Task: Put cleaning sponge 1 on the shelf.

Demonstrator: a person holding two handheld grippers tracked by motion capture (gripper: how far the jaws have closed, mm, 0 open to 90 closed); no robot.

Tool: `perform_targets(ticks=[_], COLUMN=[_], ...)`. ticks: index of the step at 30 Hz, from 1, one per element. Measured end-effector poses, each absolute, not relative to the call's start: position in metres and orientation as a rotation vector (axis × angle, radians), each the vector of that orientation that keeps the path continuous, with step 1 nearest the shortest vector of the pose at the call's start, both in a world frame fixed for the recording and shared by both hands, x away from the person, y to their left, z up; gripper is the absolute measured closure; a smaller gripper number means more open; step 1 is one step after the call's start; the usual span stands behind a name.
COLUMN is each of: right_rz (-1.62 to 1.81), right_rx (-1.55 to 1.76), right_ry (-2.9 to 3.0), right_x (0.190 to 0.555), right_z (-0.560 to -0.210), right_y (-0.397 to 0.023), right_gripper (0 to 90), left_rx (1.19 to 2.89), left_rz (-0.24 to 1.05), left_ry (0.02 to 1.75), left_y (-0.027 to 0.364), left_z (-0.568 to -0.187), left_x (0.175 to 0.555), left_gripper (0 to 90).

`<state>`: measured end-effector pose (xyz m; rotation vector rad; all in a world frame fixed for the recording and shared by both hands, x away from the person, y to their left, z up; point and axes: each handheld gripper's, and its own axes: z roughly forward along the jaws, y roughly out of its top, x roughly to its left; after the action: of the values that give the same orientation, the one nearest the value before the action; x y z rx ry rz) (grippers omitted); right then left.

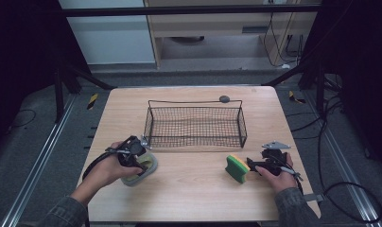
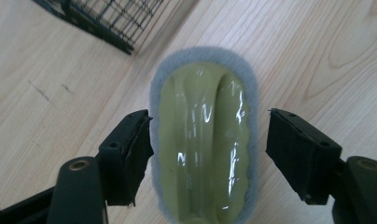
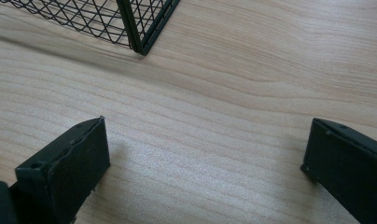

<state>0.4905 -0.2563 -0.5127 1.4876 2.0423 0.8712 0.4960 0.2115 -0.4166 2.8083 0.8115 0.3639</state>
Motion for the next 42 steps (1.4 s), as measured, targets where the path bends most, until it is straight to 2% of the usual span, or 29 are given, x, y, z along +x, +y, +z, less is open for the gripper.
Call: perform_targets(ticks=[5,9,29,30,36,42], right_rz=[0.872,0.874,0.873,0.873,0.874,0.873], right_rx=[1.488,1.489,1.486,1.486,1.486,1.486], right_ry=[2.042,2.041,2.044,2.044,2.043,2.044], right_x=[0.491,0.491,0.491,0.491,0.491,0.491], right_z=[-0.513,-0.513,-0.513,-0.513,-0.513,-0.513], right_y=[-0.256,-0.256,-0.256,-0.256,-0.256,-0.256], right_gripper=[0.4,0.5,0.5,0.4,0.4,0.4], left_rx=[2.834,2.846,2.85,2.848,2.824,2.786], left_rz=[0.294,0.286,0.246,0.248,0.317,0.418], left_ry=[0.816,0.816,0.818,0.813,0.808,0.735], left_y=[0.217,0.216,0.218,0.218,0.222,0.227], left_z=[-0.424,-0.425,-0.433,-0.433,-0.425,-0.405], left_x=[0.505,0.508,0.515,0.514,0.508,0.493], left_gripper=[43.2,48.8,63.5,69.2,70.3,70.4])
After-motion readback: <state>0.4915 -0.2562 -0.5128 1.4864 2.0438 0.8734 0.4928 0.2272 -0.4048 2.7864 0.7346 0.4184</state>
